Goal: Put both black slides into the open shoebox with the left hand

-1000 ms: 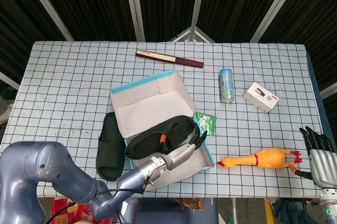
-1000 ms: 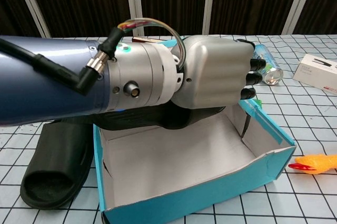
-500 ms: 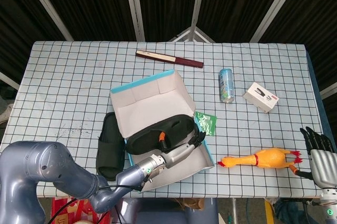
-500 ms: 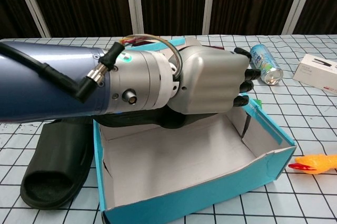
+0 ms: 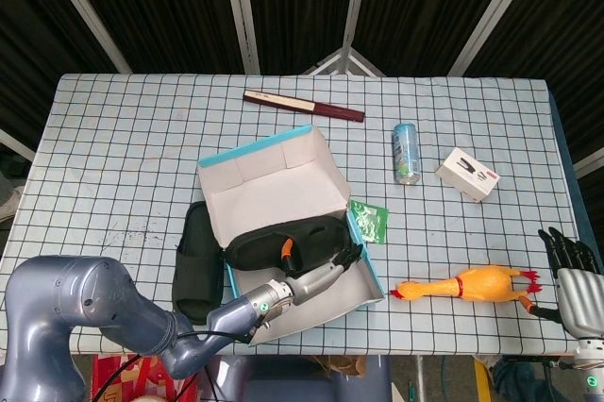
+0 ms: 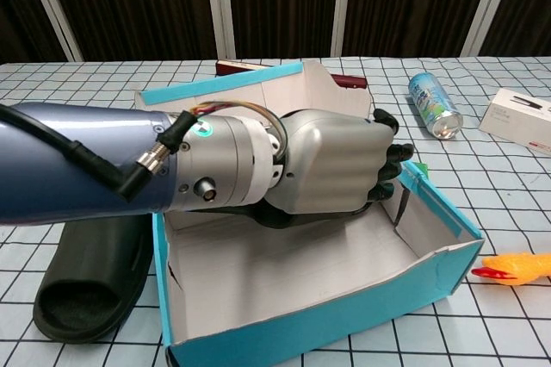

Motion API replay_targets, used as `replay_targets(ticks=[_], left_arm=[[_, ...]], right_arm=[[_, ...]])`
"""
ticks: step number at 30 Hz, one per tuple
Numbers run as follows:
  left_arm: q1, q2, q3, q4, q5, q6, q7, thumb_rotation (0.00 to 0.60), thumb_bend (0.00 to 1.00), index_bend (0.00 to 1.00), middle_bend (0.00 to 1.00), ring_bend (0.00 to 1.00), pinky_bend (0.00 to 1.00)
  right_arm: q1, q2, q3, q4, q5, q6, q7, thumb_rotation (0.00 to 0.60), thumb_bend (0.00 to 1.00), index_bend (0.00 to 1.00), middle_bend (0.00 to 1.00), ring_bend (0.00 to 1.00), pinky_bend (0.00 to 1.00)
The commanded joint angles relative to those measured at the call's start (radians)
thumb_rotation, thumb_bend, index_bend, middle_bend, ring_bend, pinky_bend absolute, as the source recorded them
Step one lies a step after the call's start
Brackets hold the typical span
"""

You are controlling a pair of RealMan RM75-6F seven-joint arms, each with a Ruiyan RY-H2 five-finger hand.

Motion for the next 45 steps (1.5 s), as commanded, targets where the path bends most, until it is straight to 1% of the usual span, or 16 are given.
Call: replay_targets(ticks=[1,4,9,14,19,23,25,26,28,30,34,36,38,41,43,45], left_arm=[[0.005,-0.003,-0.005,0.005,0.012,0.003,-0.007,0.6,0.05,0.0,0.05,0.0,0.21],[0.009,-0.004,-0.009,0.001,0.015,0.009,-0.006,0.6,0.01,0.0,0.05,0.0,0.21],[0.01,-0.001,-0.031,-0.031,0.01,0.035,0.012,0.6,0.01,0.0,0.05,0.0,0.21],[0.003,0.03,-0.068,-0.127,-0.027,0.087,0.046,0.6,0.01,0.0,0.06,0.0,0.21],[0.01,0.074,-0.084,-0.23,-0.075,0.127,0.044,0.6,0.01,0.0,0.06,0.0,0.21],[0.012,0.105,-0.072,-0.282,-0.115,0.168,0.071,0.6,0.04,0.05,0.08,0.0,0.21],[0.011,0.114,-0.07,-0.298,-0.126,0.188,0.085,0.6,0.07,0.1,0.13,0.02,0.21],[0.012,0.12,-0.07,-0.304,-0.12,0.189,0.077,0.6,0.09,0.14,0.17,0.04,0.21],[0.028,0.138,-0.078,-0.317,-0.092,0.177,0.012,0.6,0.12,0.16,0.21,0.08,0.21],[0.045,0.164,-0.077,-0.324,-0.049,0.171,-0.048,0.6,0.13,0.16,0.24,0.11,0.23],[0.117,0.236,-0.102,-0.392,-0.045,0.185,-0.242,0.6,0.13,0.14,0.24,0.11,0.23],[0.158,0.282,-0.112,-0.441,-0.065,0.192,-0.347,0.6,0.13,0.13,0.23,0.11,0.23],[0.201,0.342,-0.12,-0.492,-0.093,0.203,-0.448,0.6,0.13,0.11,0.23,0.11,0.23],[0.259,0.438,-0.123,-0.548,-0.099,0.197,-0.594,0.6,0.13,0.06,0.22,0.11,0.23],[0.302,0.507,-0.117,-0.571,-0.068,0.186,-0.696,0.6,0.13,0.05,0.21,0.11,0.23],[0.349,0.568,-0.098,-0.58,-0.002,0.163,-0.793,0.6,0.12,0.04,0.21,0.11,0.23]], right_arm=[[0.0,0.0,0.0,-0.001,-0.001,0.002,-0.001,0.6,0.16,0.0,0.05,0.09,0.07],[0.0,0.0,0.001,-0.001,0.0,0.002,-0.001,0.6,0.16,0.0,0.05,0.09,0.07],[0.0,0.001,-0.001,-0.002,-0.002,0.001,-0.001,0.6,0.16,0.0,0.05,0.09,0.07],[0.0,0.0,-0.001,-0.002,-0.002,0.002,-0.001,0.6,0.16,0.0,0.05,0.09,0.07],[-0.001,0.001,-0.002,-0.004,-0.005,0.001,-0.002,0.6,0.16,0.0,0.05,0.09,0.07],[-0.001,0.001,-0.003,-0.006,-0.006,0.003,-0.006,0.6,0.16,0.0,0.05,0.09,0.07],[-0.001,0.0,-0.004,-0.007,-0.005,0.002,-0.009,0.6,0.16,0.0,0.05,0.09,0.07],[-0.001,0.0,-0.004,-0.008,-0.005,0.002,-0.01,0.6,0.16,0.0,0.05,0.09,0.07],[0.0,0.0,-0.004,-0.008,-0.002,-0.001,-0.012,0.6,0.16,0.0,0.05,0.09,0.07],[0.0,0.0,-0.002,-0.007,0.001,-0.002,-0.011,0.6,0.16,0.0,0.05,0.09,0.07],[-0.002,0.002,-0.001,-0.006,0.002,0.001,-0.004,0.6,0.16,0.0,0.05,0.09,0.07],[-0.004,0.003,-0.001,-0.005,0.002,0.005,-0.002,0.6,0.16,0.0,0.05,0.09,0.07],[-0.004,0.003,-0.001,-0.005,0.002,0.004,-0.001,0.6,0.16,0.0,0.05,0.09,0.07],[-0.002,0.002,-0.002,-0.007,0.0,0.001,-0.008,0.6,0.16,0.0,0.05,0.09,0.07],[-0.002,0.001,-0.004,-0.01,0.0,0.0,-0.013,0.6,0.16,0.0,0.05,0.09,0.07],[-0.001,0.0,-0.002,-0.012,0.001,0.001,-0.018,0.6,0.16,0.0,0.05,0.09,0.07]])
